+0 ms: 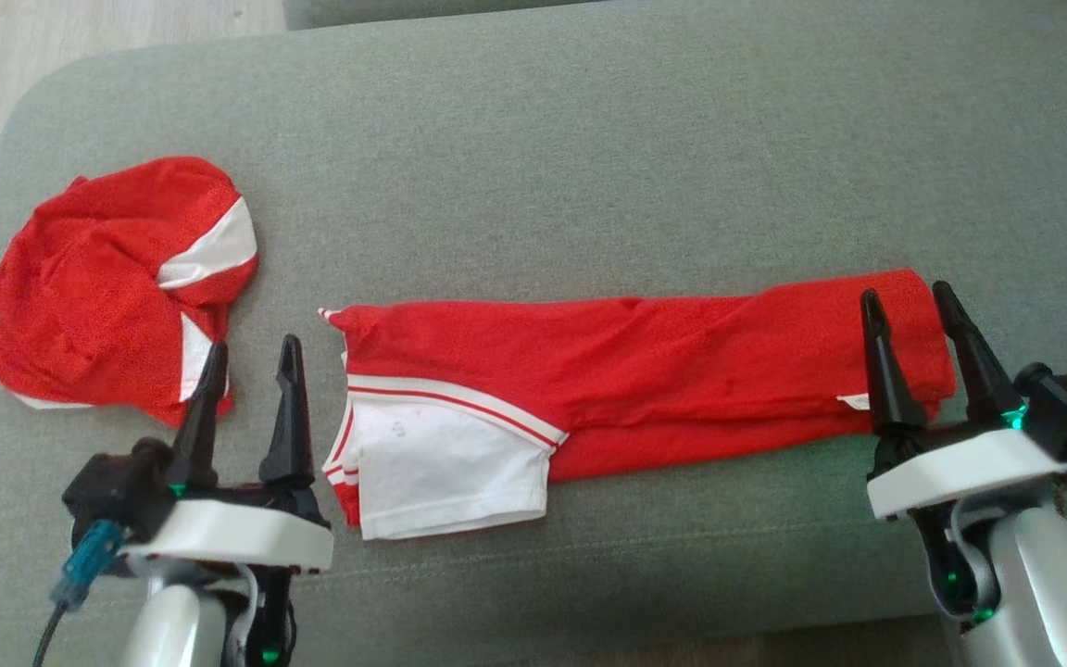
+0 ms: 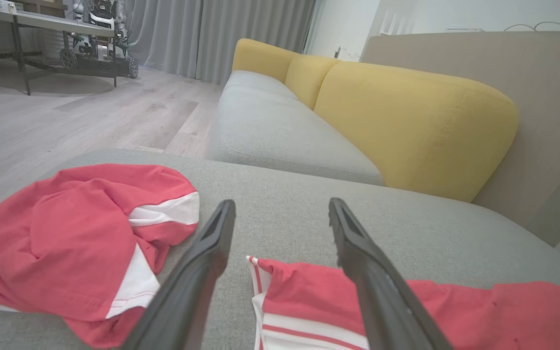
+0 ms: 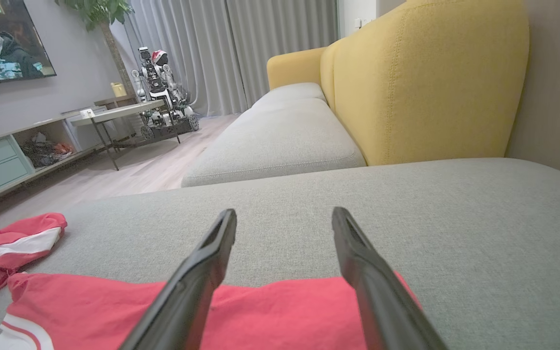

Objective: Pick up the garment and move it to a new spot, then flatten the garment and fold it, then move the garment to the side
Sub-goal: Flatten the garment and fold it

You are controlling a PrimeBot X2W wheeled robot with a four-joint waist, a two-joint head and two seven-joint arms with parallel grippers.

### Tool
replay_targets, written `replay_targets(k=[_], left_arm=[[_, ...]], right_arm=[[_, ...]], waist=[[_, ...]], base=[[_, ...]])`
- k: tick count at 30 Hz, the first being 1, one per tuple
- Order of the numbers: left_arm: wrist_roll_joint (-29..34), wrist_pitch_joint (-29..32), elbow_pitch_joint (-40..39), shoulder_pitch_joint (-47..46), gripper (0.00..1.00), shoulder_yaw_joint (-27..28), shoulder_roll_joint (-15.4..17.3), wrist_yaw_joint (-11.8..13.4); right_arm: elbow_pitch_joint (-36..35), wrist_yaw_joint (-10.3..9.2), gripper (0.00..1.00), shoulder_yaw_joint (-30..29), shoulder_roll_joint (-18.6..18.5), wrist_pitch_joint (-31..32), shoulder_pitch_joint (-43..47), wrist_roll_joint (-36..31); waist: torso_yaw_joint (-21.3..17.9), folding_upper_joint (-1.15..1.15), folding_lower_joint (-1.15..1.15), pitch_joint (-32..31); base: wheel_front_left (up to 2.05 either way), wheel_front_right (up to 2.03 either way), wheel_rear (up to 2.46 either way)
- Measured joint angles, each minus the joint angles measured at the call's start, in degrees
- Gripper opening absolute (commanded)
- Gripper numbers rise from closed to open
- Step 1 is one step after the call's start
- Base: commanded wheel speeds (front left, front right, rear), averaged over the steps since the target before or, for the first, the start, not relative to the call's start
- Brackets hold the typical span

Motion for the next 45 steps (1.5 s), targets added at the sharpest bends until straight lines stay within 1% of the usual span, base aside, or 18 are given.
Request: replay_targets(k=[9,12,14,18,21,25,30,35,38,41,42,45], left_arm=[[-0.48,0.0,-0.18,0.01,1.0,-0.63,-0.15,0.15],[-0.46,0.0,-0.29,-0.02,1.0,-0.66,-0.15,0.16],[-0.09,0.0,-0.26,-0.15,1.0,-0.97,-0.15,0.16],[0.63,0.0,-0.13,-0.31,1.0,-2.36,-0.19,0.2],[0.87,0.0,0.11,-0.42,1.0,-2.54,-0.2,0.67],[1.71,0.0,0.11,-1.29,1.0,-2.89,-0.2,0.67],[1.74,0.0,0.12,-2.8,1.0,-3.25,-0.21,0.67],[1.76,0.0,0.25,-2.82,1.0,-3.68,-0.21,0.67],[2.12,0.0,0.35,-3.16,1.0,-3.66,-0.21,0.67],[2.12,0.0,0.4,-3.64,1.0,-3.67,-0.21,0.67],[2.12,0.0,0.41,-3.97,1.0,-3.68,-0.21,0.67],[2.12,0.0,0.43,-4.65,1.0,-3.8,-0.22,0.67]], right_arm=[[-0.42,0.0,1.0,-2.0,0.86,0.0,0.86,-0.32],[1.01,0.0,1.0,-3.28,1.6,0.0,0.84,-0.1],[3.21,0.0,1.0,-4.08,1.89,0.0,0.77,-0.44],[9.06,0.0,1.0,-7.95,2.64,0.0,0.1,-1.45],[13.82,0.0,1.0,-10.15,3.78,0.0,-2.34,-1.07],[18.76,0.0,1.0,-12.16,3.8,0.52,-6.55,-0.04],[23.45,0.0,1.0,-12.45,3.39,1.37,-9.85,0.79],[27.81,0.0,1.0,-14.13,2.35,1.36,-11.14,0.68],[30.0,0.0,1.0,-15.53,1.85,1.32,-12.51,0.24],[30.95,0.0,1.0,-15.57,1.82,1.27,-13.54,0.3],[31.26,0.0,1.0,-15.27,1.82,1.29,-13.97,0.66],[32.12,0.0,1.0,-13.88,1.77,2.69,-15.1,4.89]], waist=[[0.16,0.0,0.0,0.37],[0.19,0.0,0.0,0.71],[0.21,0.0,0.0,1.07],[0.52,0.0,0.0,2.1],[0.75,0.0,0.0,2.64],[1.02,0.0,0.0,4.11],[1.66,0.0,0.0,5.76],[2.11,0.0,0.0,6.49],[2.14,0.0,0.0,7.05],[2.15,0.0,0.0,7.46],[2.16,0.0,0.0,7.62],[2.21,0.0,0.0,8.06]], base=[[0.0,0.0,0.0],[0.0,0.0,0.0],[0.0,0.0,0.0],[0.0,0.0,0.0],[0.0,0.0,0.0],[0.0,0.0,0.0],[0.0,0.0,0.0],[0.0,0.0,0.0],[0.0,0.0,0.0],[0.0,0.0,0.0],[0.0,0.0,0.0],[0.0,0.0,0.0]])
